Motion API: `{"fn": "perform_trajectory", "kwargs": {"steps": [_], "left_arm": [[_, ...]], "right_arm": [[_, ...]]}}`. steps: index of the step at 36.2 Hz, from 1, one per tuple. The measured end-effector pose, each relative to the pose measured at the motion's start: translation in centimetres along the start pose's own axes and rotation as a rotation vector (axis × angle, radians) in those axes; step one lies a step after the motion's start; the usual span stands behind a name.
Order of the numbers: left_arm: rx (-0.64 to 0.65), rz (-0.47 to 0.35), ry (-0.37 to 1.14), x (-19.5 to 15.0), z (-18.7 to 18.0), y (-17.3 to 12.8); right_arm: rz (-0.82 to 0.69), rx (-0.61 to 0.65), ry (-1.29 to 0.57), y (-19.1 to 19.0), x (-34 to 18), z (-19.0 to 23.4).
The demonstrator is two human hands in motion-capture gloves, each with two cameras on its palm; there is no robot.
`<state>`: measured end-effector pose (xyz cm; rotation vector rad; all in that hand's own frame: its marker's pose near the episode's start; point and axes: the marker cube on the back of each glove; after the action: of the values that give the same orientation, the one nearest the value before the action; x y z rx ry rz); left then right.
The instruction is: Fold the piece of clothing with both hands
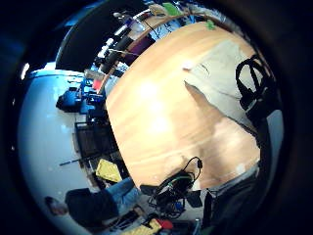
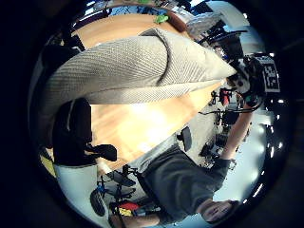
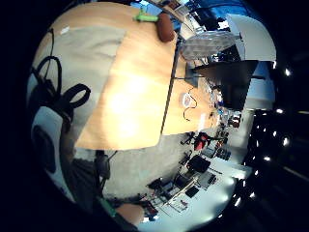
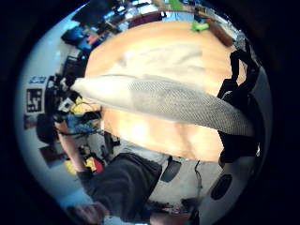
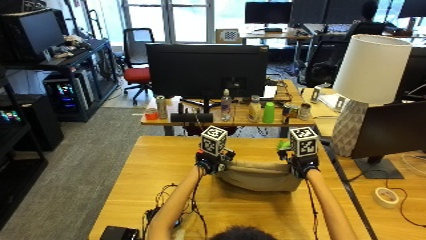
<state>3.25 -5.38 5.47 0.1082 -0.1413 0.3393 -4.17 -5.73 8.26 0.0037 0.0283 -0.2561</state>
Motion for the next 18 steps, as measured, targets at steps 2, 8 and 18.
{"fn": "perform_trajectory", "kwargs": {"steps": [2,8,18], "left_arm": [[0.012,-0.008,0.003,-0.3,-0.7,-0.5],[0.075,-0.045,0.063,-1.5,-2.4,-2.1],[0.17,-0.143,0.246,-0.8,-5.1,-1.6]], "right_arm": [[0.012,0.006,0.001,-0.3,0.1,-1.0],[0.029,-0.026,-0.013,-1.3,0.3,-3.2],[0.167,-0.182,-0.068,-6.5,0.5,-3.0]]}}
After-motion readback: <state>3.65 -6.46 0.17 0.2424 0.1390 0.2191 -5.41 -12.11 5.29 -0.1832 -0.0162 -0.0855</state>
